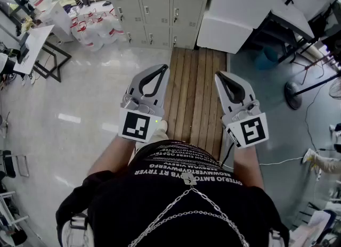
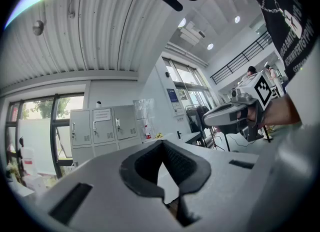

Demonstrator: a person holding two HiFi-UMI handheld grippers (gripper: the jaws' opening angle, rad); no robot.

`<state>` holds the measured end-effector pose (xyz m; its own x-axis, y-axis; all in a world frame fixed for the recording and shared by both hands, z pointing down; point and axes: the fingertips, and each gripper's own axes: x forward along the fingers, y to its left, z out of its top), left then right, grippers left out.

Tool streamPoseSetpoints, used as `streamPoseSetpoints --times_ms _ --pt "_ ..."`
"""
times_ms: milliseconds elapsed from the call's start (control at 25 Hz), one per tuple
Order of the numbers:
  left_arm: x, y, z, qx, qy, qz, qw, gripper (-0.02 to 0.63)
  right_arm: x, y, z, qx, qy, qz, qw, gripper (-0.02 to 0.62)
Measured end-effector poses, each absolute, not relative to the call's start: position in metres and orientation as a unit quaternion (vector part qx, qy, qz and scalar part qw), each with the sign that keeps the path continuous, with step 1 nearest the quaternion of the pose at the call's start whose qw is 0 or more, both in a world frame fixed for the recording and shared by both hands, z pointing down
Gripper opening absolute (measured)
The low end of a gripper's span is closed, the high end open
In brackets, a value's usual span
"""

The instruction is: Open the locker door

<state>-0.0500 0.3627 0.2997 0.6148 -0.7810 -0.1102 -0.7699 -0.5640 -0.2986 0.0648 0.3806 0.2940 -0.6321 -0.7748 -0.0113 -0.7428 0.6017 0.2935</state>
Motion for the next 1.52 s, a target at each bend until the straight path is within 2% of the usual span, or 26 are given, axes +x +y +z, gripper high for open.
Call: streamPoseSetpoints --times_ms 160,320,640,1520 --pt "-0.042 0.377 0.308 -0.887 0.428 -0.028 0.17 0.003 0.068 0.392 0.311 0.413 -0.902 -0.113 0.061 -0.003" --pt "-0.044 0.385 0.31 -0.886 0.444 0.002 0.136 0.003 0.076 0.403 0.316 0.407 -0.908 -0.089 0.04 -0.003" --pt "-0.052 0.373 0.327 -0.883 0.457 -0.005 0.101 0.003 0.094 0.392 0.337 0.417 -0.908 -0.046 0.002 -0.003" --pt "-0.067 0.19 0.338 -0.91 0.405 -0.007 0.088 0.003 0.042 0.225 0.356 0.424 -0.905 -0.001 0.047 -0.003"
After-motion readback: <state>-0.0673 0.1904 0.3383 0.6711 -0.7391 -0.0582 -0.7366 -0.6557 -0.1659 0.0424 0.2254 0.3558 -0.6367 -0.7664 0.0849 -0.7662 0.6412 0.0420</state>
